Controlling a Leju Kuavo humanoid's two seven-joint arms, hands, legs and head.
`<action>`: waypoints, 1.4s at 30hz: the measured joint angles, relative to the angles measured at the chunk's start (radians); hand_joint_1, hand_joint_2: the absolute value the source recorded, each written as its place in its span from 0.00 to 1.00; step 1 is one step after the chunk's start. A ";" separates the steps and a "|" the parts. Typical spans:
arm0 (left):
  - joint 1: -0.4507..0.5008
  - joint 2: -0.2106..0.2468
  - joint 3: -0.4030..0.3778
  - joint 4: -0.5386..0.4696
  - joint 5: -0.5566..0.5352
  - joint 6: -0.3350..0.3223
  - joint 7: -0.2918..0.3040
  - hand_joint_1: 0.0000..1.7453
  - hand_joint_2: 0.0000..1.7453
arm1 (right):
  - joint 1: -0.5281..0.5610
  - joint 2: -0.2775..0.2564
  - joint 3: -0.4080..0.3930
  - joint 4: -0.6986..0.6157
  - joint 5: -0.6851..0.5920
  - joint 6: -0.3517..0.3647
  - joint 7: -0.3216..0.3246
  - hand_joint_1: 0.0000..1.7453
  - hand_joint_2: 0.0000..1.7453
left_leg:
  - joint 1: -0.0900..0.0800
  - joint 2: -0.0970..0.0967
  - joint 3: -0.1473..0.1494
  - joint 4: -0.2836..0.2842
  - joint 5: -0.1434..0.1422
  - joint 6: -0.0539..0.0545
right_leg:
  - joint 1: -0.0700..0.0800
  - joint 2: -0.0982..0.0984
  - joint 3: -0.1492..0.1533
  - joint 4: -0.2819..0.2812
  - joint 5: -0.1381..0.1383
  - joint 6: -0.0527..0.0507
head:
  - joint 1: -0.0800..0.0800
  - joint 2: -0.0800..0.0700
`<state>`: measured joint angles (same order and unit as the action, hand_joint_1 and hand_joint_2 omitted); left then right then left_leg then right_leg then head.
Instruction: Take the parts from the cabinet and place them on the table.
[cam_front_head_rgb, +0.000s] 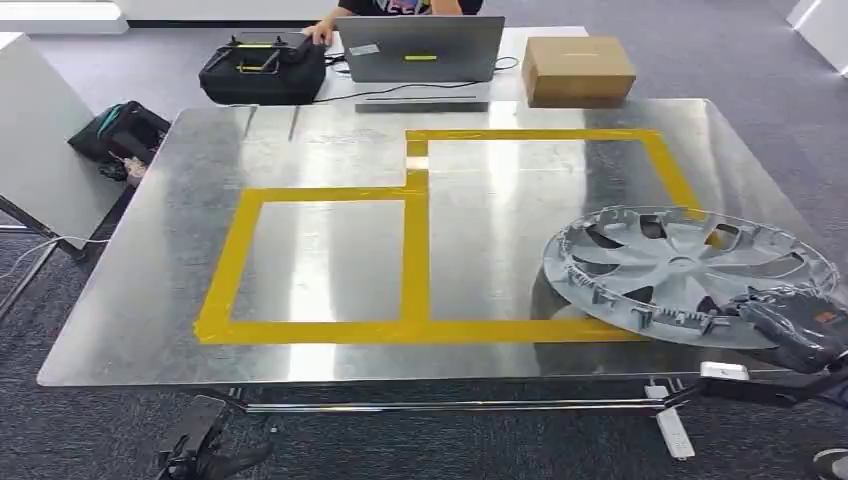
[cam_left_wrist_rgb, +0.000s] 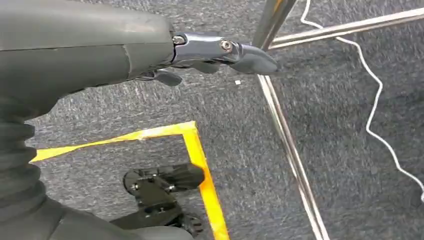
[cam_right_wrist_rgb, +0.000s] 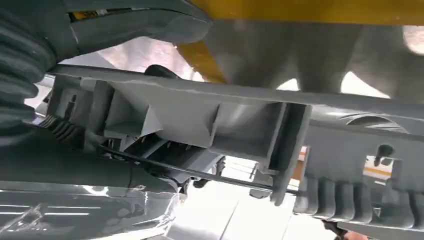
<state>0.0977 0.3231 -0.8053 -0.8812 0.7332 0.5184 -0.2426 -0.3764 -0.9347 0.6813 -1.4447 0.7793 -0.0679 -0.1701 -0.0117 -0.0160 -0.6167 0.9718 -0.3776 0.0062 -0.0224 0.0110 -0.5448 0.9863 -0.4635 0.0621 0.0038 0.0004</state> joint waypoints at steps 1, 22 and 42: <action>-0.002 0.000 -0.003 0.000 -0.002 -0.002 0.000 0.00 1.00 | -0.012 0.015 0.008 0.021 0.008 -0.003 0.001 1.00 1.00 | 0.000 0.000 0.000 0.000 0.000 0.000 | 0.000 0.000 0.000 0.000 0.001 0.000 | 0.000 0.000; -0.015 0.013 -0.031 0.000 -0.019 -0.029 0.015 0.00 1.00 | -0.128 0.130 0.111 0.178 0.002 0.018 -0.028 1.00 1.00 | 0.000 0.000 0.000 0.000 0.003 0.001 | 0.000 0.000 0.000 0.000 0.003 0.001 | 0.000 0.000; -0.020 0.033 -0.058 -0.017 -0.071 -0.042 0.055 0.00 1.00 | -0.156 0.364 0.023 0.433 0.126 -0.196 0.124 0.00 1.00 | 0.001 -0.001 0.000 0.000 0.005 0.000 | 0.000 -0.001 0.000 0.000 0.005 0.000 | 0.000 0.000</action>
<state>0.0775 0.3563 -0.8637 -0.8984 0.6626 0.4765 -0.1873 -0.5326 -0.5703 0.7042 -1.0117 0.9052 -0.2640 -0.0465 -0.0112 -0.0172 -0.6171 0.9718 -0.3721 0.0058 -0.0220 0.0101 -0.5450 0.9863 -0.4584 0.0621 0.0034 0.0004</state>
